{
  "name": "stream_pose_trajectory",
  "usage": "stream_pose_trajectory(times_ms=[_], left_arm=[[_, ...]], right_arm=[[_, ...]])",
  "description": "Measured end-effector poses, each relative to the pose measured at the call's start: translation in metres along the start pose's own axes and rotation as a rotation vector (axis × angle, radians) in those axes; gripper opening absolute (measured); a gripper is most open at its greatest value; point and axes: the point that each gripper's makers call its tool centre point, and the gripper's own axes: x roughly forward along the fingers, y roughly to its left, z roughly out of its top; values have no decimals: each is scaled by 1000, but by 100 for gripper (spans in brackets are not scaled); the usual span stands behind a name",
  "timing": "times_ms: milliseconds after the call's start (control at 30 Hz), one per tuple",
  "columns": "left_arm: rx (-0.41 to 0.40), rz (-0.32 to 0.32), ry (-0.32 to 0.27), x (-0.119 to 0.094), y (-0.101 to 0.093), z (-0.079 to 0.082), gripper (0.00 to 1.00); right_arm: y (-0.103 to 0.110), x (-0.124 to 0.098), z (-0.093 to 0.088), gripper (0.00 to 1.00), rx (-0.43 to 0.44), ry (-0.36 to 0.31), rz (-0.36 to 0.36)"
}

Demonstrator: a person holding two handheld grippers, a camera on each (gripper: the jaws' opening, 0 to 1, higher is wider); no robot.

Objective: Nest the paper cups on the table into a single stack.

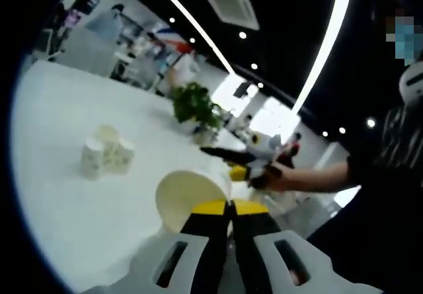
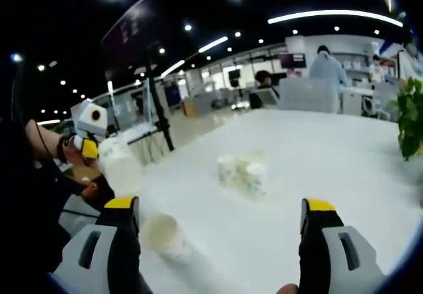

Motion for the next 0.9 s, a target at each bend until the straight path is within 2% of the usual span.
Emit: stream_pose_trajectory(times_ms=[267, 367, 500, 700, 900], left_arm=[[27, 27, 45, 4, 3, -4, 0], [72, 74, 113, 6, 10, -10, 0], [154, 80, 196, 10, 9, -14, 0], [230, 95, 281, 18, 8, -19, 0], [271, 99, 350, 23, 12, -26, 0]], right_arm=[[-5, -2, -2, 99, 4, 6, -12], [-6, -2, -5, 98, -1, 16, -13], [-4, -2, -7, 98, 3, 17, -11], [-2, -2, -8, 97, 8, 7, -6], [-2, -3, -12, 97, 21, 9, -5]])
